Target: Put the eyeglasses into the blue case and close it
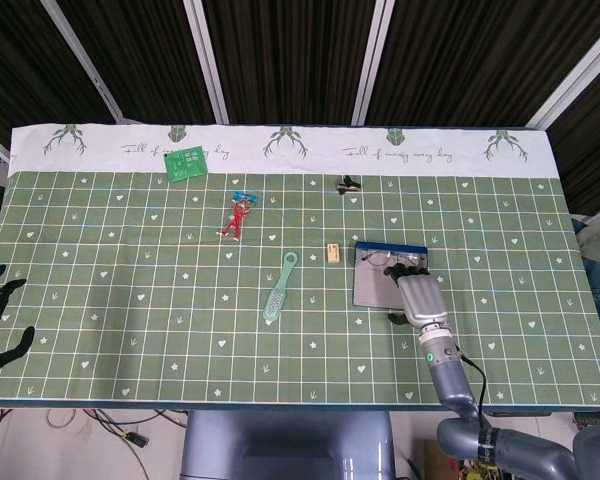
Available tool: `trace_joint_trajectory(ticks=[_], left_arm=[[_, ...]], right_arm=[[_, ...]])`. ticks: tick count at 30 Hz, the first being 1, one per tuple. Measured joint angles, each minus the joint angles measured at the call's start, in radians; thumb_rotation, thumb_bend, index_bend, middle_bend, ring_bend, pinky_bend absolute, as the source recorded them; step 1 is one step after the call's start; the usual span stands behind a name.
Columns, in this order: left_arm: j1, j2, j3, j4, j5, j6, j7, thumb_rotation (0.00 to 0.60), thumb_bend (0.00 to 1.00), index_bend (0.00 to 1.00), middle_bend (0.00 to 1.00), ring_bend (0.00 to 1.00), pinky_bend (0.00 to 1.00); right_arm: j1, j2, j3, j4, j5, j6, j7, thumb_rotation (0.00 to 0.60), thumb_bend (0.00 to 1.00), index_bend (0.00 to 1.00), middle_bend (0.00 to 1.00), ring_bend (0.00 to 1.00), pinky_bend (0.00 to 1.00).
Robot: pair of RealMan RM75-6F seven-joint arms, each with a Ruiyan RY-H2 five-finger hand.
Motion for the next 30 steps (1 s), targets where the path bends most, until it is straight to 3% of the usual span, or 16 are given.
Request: trace_joint_trajectory(ticks=[13,30], left_arm=[[-0.001,0.000,0.000,0.000,-0.002,-0.002,0.002,0.600,0.36,0.18,0.00,0.00,0.00],[-0.001,0.000,0.000,0.000,-0.003,-0.002,0.004,0.600,0.36,0.18,0.00,0.00,0.00]], right_arm=[[-0.003,-0.005,0.009,0.011,-0.010,-0.010,0.013,0.600,0.31,0.34,0.26,0.29,0.31],[-0.009,0.012,0.013,-0.006,0.004,-0.032,-0.005,0.600,0.31,0.34,0.26,0.29,0.31]])
